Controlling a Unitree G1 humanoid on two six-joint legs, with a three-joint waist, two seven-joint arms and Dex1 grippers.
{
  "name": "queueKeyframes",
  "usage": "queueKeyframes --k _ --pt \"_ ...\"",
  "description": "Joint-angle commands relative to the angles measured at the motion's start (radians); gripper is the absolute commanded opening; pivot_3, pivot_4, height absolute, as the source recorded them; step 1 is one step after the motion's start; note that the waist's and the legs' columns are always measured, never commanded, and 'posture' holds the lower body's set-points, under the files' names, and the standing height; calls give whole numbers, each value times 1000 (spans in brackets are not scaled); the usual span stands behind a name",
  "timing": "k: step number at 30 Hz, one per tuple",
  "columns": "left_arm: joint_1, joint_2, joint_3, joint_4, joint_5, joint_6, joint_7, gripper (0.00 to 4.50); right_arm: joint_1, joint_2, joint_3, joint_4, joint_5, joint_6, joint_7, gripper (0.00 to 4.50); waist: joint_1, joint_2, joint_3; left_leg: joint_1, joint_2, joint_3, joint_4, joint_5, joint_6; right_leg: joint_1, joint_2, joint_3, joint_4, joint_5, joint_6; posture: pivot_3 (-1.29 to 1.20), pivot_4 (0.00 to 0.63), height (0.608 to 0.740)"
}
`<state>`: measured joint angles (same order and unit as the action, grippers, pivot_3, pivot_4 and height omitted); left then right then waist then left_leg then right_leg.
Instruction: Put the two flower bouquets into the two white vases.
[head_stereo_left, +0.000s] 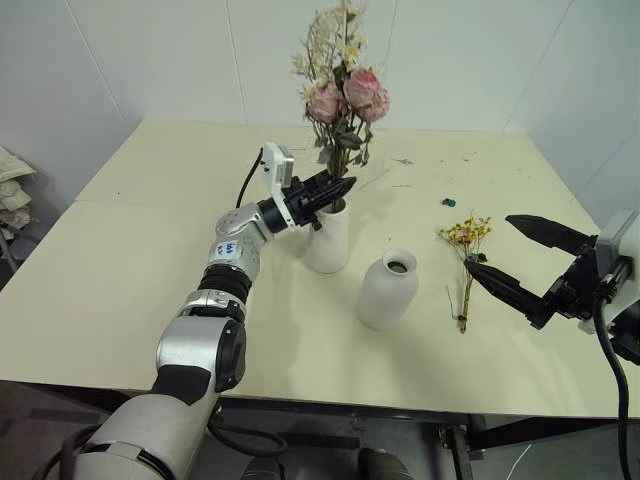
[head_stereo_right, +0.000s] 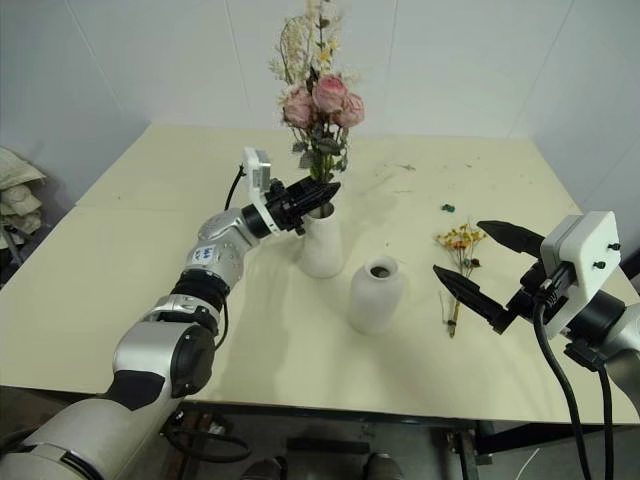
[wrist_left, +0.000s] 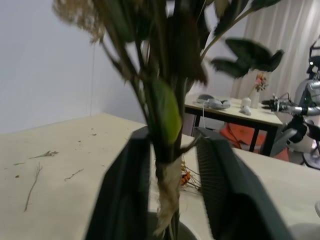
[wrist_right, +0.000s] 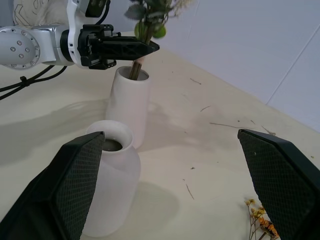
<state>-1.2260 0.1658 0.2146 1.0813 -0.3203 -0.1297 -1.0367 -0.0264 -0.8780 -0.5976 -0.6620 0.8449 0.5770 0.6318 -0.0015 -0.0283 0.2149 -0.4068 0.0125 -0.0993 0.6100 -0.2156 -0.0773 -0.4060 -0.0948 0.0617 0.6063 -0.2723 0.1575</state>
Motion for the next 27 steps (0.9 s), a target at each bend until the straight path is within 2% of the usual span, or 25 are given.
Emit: queueKeyframes --k 1,6,9,14,18,21,24,27 --pt "-20 21 -4 -27 4 -8 -16 2822 -5 -12 -44 -23 12 -3 -8 4500 0 0 0 0 0 0 0 0 0 0 0 0 0 0 0 0 150 740" --pt "-26 34 -12 -64 1 9 -51 4426 -9 -15 -41 -16 11 -3 -3 4500 1 0 0 0 0 0 0 0 0 0 0 0 -1 0 0 0 150 740" --pt "-21 56 -32 -94 7 38 -95 4472 -9 -16 -39 -12 9 -3 0 4500 -1 0 0 0 0 0 0 0 0 0 0 0 -1 0 0 0 150 740" --pt "-2 150 -92 -173 41 91 -181 4472 10 -22 -45 -9 2 12 2 4500 -3 0 0 0 0 0 -1 0 0 0 0 0 0 0 0 0 150 740" --pt "-25 215 -74 -151 49 67 -146 4472 43 -37 -42 0 -5 70 -22 4500 -1 0 0 0 0 0 0 0 0 0 0 0 0 0 0 0 150 740" --pt "-16 267 -60 -146 28 55 -224 4472 68 -63 -17 28 -42 158 -79 4500 -1 0 0 0 0 0 0 0 0 0 0 0 0 0 0 0 150 740" --pt "4 327 -42 -147 19 54 -267 4472 61 -58 26 68 -117 151 -106 4500 -2 0 0 0 0 0 -1 0 0 0 0 0 -1 0 -1 0 150 740" --pt "39 361 -23 -204 -20 102 -324 4472 32 -62 65 108 -143 233 -172 4500 -4 0 0 1 1 0 -1 0 1 0 0 0 0 -1 -2 0 150 740"
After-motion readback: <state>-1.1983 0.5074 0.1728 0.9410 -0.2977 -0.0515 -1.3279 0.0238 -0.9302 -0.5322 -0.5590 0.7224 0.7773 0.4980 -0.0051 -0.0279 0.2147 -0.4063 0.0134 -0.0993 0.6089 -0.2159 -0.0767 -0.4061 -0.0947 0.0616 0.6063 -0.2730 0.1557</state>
